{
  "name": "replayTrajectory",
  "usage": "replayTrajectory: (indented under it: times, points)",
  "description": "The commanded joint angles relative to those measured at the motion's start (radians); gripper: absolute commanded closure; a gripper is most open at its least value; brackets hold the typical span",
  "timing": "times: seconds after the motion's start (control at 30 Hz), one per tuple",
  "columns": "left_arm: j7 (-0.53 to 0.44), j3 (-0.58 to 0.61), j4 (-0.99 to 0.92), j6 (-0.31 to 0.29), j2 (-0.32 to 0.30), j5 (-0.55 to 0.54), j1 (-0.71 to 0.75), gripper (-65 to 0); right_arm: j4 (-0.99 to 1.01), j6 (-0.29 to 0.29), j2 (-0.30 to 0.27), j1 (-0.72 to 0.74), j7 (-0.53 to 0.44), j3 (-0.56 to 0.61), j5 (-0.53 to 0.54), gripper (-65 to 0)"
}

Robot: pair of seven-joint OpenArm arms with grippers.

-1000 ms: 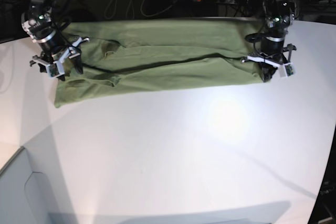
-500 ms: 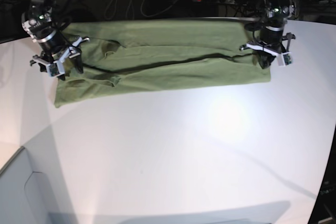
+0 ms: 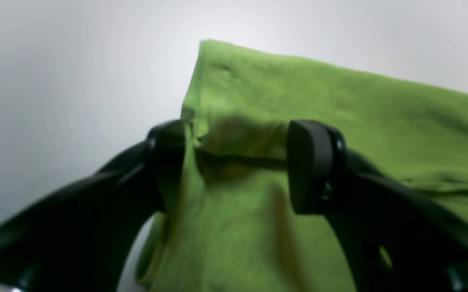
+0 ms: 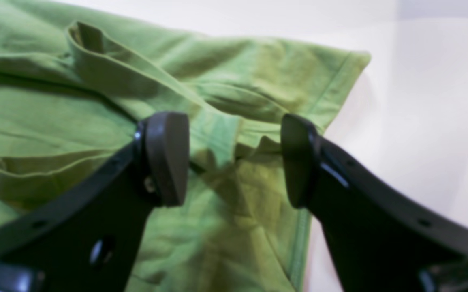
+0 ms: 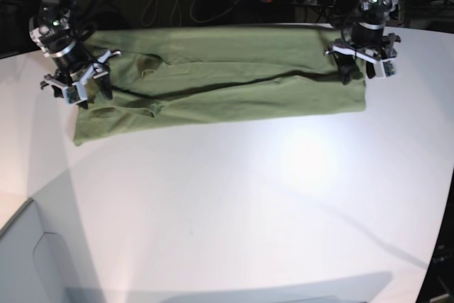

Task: Fold the T-shirt properly
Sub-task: 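Grasp both ends of the green strip with both grippers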

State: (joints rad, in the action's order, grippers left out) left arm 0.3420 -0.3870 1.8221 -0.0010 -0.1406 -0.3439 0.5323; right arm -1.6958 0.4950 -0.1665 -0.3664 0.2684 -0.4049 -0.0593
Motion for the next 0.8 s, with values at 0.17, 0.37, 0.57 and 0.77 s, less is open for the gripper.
replayTrajectory:
  times: [0.17,0.37,0.57,0.77]
  points:
    - [-0.027,-0.103,0.067,0.002,-0.011,-0.122,-0.005,-38.0,-0.020,0.009,-0.012,0.004,-0.027,-0.010,0.011,-34.4]
    - [-0.025,-0.137,0.018,0.002,-0.029,-0.179,-0.044,-38.0,-0.109,0.009,-0.009,-0.007,-0.024,-0.013,0.011,-34.4]
    - [-0.025,-0.100,-0.088,0.000,-0.038,-0.188,-0.061,-38.0,-0.197,0.009,0.003,-0.018,-0.022,-0.009,0.011,-35.1]
    - [-0.025,-0.042,-0.177,0.000,-0.052,-0.185,-0.067,-38.0,-0.197,0.009,0.000,0.023,0.065,0.028,0.011,-35.1]
